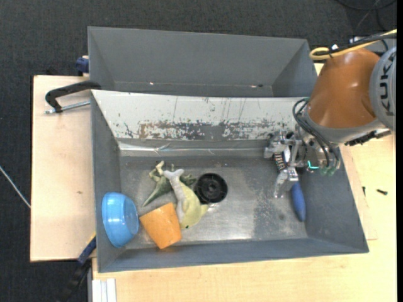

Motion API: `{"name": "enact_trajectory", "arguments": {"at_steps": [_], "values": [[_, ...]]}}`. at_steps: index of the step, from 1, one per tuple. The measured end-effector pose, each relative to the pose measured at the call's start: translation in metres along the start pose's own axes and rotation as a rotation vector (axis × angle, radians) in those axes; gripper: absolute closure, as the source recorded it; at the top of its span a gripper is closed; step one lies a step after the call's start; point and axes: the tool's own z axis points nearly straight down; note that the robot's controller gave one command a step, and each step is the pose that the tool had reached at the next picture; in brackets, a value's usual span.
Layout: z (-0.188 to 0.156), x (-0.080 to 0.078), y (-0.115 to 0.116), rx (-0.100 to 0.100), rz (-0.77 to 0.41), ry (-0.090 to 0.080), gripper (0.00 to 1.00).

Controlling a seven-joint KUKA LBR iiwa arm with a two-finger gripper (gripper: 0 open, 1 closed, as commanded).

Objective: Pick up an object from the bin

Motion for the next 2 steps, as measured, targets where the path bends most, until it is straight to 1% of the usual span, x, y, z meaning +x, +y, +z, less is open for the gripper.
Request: {"name": "enact_trajectory", "arguments": {"at_steps": [1,2], "values": [[0.022,-0.002,0.114,-0.003,-0.105,-0.005,0.00],[0.081,0.025,0.136,0.001,-0.215,-0.019,0.00]]}}
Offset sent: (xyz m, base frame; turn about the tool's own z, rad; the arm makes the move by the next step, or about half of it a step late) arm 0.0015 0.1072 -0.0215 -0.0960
